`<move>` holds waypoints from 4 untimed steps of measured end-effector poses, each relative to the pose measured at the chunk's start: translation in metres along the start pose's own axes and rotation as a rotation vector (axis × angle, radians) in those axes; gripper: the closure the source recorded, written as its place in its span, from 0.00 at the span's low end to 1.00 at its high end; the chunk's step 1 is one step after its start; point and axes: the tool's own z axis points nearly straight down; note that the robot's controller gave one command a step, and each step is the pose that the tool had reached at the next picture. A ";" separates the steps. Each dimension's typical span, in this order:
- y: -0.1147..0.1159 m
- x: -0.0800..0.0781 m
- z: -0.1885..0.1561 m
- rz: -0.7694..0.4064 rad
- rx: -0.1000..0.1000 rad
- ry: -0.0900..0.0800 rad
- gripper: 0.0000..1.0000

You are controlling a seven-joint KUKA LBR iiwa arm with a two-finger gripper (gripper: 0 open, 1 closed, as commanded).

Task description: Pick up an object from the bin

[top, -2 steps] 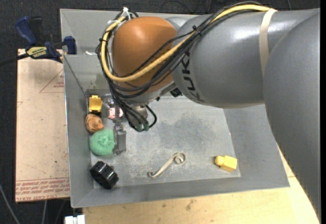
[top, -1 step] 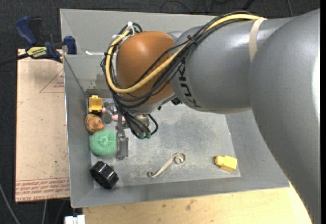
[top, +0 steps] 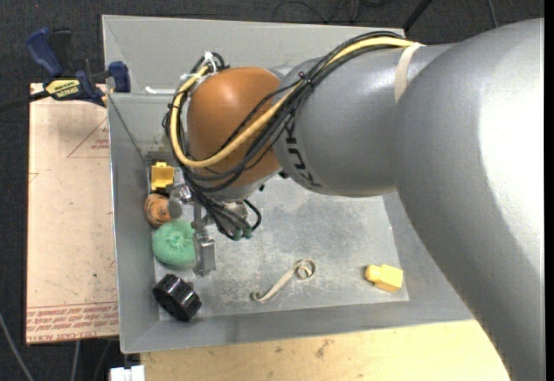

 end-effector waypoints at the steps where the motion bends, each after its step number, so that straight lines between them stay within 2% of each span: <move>1: 0.000 0.016 0.023 -0.235 -0.001 0.000 0.00; 2: 0.004 -0.001 0.033 -0.136 -0.002 -0.001 0.00; 3: 0.015 0.016 0.040 -0.468 -0.001 -0.003 0.00; 4: 0.019 0.052 0.048 -0.204 0.021 -0.008 1.00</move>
Offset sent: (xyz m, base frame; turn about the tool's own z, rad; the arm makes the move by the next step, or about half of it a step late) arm 0.0397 0.0184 -0.0546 -0.6410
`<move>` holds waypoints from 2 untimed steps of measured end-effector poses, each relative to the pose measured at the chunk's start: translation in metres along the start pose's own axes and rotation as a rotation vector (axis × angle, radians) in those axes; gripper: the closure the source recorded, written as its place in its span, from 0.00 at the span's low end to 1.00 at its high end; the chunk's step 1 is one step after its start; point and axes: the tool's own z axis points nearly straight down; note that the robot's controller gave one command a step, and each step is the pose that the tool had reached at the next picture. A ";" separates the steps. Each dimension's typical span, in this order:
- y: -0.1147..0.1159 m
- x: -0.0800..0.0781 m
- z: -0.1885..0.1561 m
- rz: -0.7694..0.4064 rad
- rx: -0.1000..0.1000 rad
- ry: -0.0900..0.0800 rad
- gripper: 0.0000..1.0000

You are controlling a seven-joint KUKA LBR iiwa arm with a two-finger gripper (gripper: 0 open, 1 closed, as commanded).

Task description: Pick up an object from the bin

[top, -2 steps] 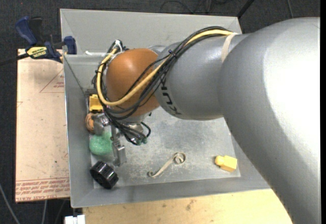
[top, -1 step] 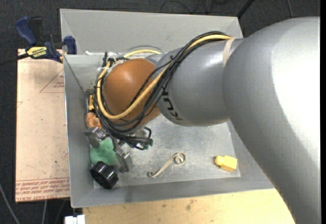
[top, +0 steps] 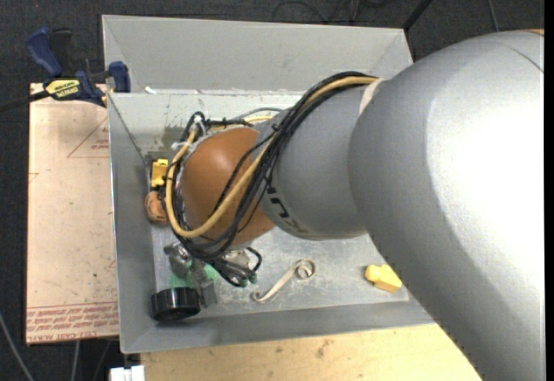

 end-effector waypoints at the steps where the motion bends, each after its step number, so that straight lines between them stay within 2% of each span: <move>1: 0.000 0.000 0.000 0.001 0.000 0.000 1.00; 2: -0.028 0.008 -0.057 0.015 -0.023 0.011 1.00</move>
Offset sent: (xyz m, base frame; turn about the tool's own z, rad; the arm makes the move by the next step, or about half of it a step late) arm 0.0131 -0.0476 0.0921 0.0257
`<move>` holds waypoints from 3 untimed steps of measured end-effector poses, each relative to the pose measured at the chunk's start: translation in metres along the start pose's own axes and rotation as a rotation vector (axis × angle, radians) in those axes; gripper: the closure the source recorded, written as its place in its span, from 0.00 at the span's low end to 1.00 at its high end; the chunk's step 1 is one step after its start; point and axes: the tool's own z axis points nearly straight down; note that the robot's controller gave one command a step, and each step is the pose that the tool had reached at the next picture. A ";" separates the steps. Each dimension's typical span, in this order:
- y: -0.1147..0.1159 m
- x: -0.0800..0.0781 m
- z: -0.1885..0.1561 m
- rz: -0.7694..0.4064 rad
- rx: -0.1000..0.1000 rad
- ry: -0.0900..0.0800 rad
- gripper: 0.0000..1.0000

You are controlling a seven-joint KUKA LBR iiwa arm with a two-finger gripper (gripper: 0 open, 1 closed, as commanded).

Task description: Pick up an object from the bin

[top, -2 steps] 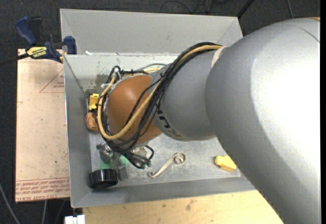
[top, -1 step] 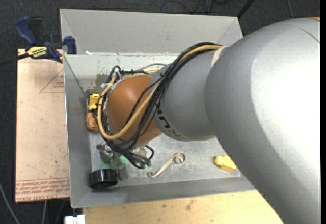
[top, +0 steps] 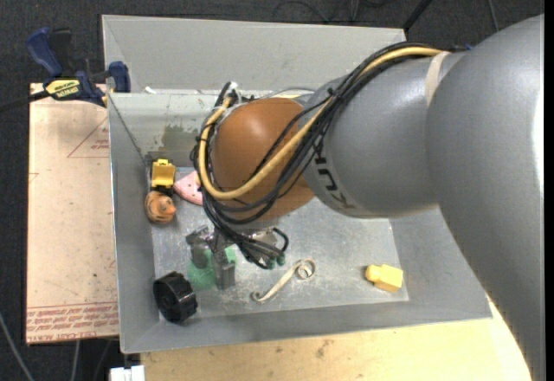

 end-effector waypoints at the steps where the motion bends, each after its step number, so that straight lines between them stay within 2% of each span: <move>1: -0.025 -0.001 -0.007 -0.032 0.002 -0.017 1.00; 2: -0.014 0.004 -0.025 -0.041 -0.001 0.008 1.00; 3: -0.013 -0.013 -0.105 -0.031 0.000 -0.003 1.00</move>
Offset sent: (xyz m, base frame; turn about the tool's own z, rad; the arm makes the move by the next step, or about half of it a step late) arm -0.0001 0.0105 0.1150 -0.0461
